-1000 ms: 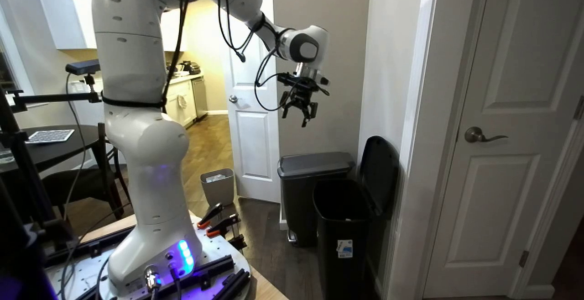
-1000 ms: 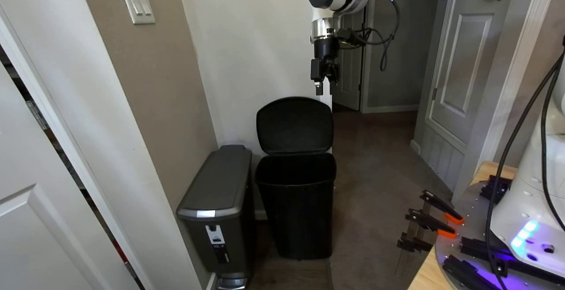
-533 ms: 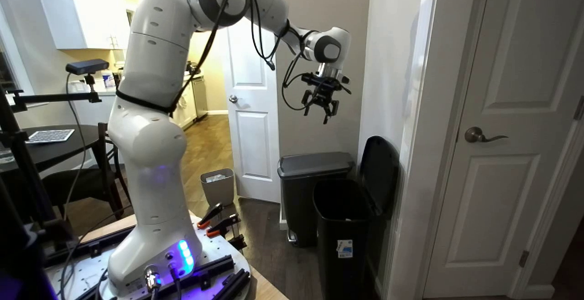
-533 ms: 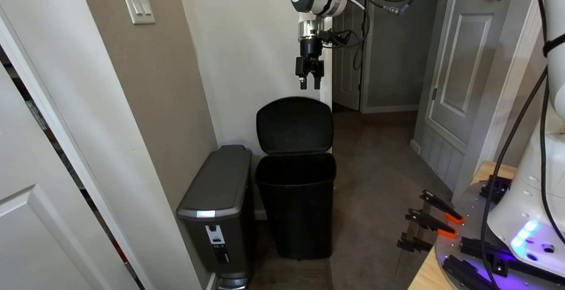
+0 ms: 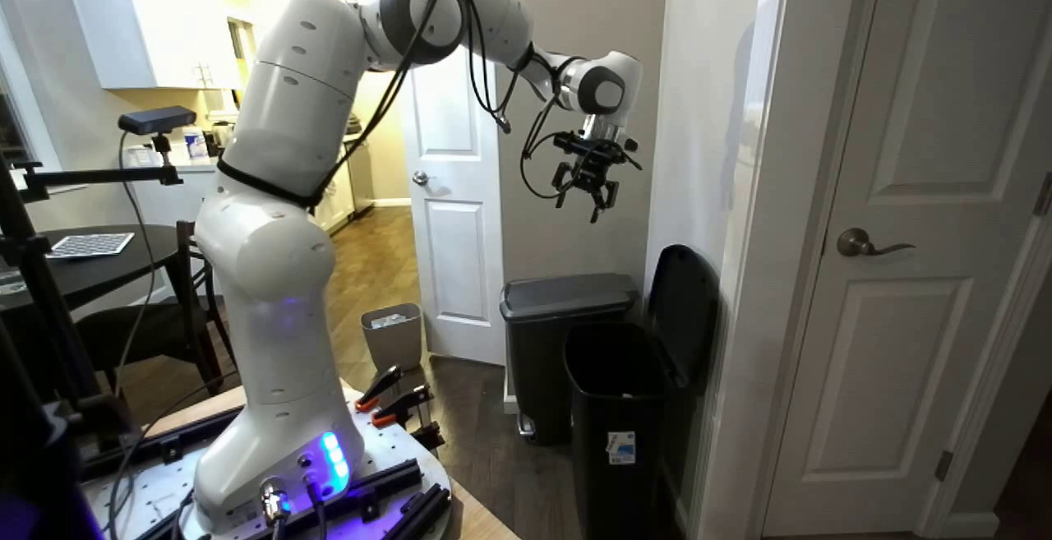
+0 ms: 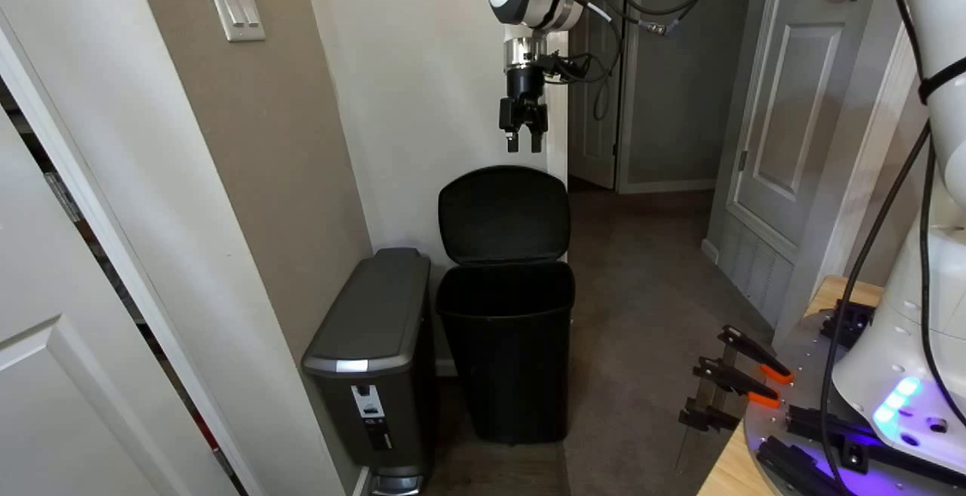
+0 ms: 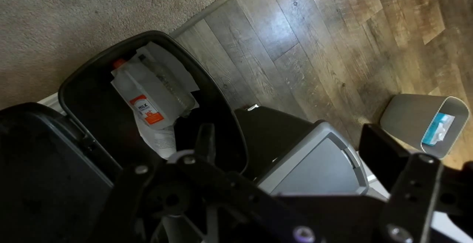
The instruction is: Close the lid of the black bin
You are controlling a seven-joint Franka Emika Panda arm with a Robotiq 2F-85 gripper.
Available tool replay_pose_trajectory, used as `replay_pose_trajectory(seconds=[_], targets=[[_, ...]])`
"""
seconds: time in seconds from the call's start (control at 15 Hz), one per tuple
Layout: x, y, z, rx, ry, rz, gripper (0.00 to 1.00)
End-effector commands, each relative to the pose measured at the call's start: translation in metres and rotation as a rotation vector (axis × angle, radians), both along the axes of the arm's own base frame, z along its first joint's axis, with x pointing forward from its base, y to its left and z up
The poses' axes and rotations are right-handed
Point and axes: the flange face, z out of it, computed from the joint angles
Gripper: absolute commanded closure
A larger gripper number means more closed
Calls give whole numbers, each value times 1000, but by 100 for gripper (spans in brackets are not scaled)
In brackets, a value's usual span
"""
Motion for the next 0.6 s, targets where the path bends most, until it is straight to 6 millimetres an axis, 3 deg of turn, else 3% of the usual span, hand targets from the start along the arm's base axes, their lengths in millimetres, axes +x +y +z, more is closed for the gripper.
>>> replay_pose_trajectory(seconds=[0.0, 0.27, 0.53], targets=[[0, 0, 1, 0, 1, 0, 0], [2, -1, 1, -3, -4, -1, 0], [26, -15, -1, 0, -56, 19, 0]])
